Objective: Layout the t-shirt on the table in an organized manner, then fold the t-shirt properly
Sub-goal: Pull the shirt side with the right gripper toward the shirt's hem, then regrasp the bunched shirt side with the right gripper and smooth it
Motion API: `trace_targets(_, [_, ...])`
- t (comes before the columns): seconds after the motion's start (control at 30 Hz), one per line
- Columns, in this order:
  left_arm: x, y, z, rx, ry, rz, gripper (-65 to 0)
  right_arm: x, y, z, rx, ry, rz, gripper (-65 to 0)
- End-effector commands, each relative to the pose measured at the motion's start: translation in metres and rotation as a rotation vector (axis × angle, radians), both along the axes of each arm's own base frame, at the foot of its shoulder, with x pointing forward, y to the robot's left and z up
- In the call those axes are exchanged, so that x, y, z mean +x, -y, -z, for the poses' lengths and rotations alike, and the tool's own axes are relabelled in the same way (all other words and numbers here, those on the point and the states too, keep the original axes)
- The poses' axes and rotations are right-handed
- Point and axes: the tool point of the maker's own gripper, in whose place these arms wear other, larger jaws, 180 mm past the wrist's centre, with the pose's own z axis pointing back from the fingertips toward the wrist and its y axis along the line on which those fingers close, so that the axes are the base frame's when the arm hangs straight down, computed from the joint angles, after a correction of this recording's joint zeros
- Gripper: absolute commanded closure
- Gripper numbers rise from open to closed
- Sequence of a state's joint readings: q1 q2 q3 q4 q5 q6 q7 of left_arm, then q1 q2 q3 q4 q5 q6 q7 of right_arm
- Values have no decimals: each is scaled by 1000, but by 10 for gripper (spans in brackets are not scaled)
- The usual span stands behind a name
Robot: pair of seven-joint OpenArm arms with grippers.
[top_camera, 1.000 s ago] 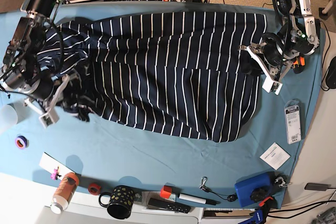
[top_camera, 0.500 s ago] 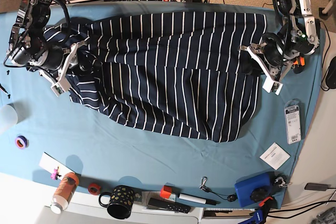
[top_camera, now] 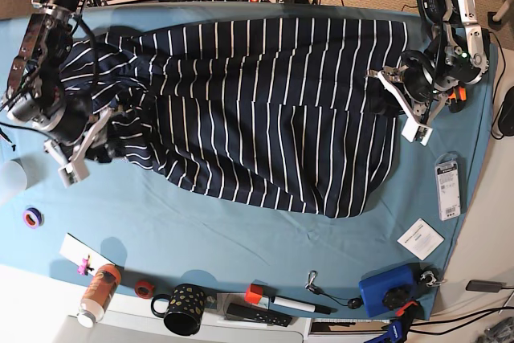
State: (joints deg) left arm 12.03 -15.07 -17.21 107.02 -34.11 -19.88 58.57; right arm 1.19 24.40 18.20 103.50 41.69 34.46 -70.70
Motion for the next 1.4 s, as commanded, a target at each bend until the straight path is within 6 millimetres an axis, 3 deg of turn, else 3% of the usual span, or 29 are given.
trace_targets(0.0, [8,-1,-11,-5,47,0,-192,9,5,-17,-15,53,13,-201])
trace_targets(0.3, [8,-1,-12,-6,48,0,-192,5,11,-7,-42,2,40,-201])
trace_targets(0.4, [9,-1,-12,-8,54,-2,-192,4,11,7,-51,-43,48,-201])
trace_targets(0.53, [9,-1,-12,-7,54,-2,-192,-1,-4,37,-34,-136,2,-201])
trace_targets(0.63, [9,-1,-12,-7,54,-2,-192,3,-7,40,-65,-115,-13,-194])
trace_targets(0.67, [9,-1,-12,-7,54,-2,-192,6,-5,38,-82,-102,-7,-155])
trace_targets(0.73, [9,-1,-12,-7,54,-2,-192,14,2,32,-119,-75,7,0])
trace_targets(0.87, [10,-1,-14,-11,67,-6,-192,43,10,2,-168,76,34,0])
trace_targets(1.03, [14,0,-18,-20,96,-13,-192,83,25,-56,-241,291,97,0])
trace_targets(1.17, [14,0,-18,-20,95,-13,-192,102,31,-94,-244,375,144,0])
trace_targets(1.23, [14,0,-18,-20,95,-13,-192,102,33,-96,-245,360,149,0])
trace_targets(1.37, [14,0,-18,-20,95,-13,-192,93,38,-77,-260,241,165,0])
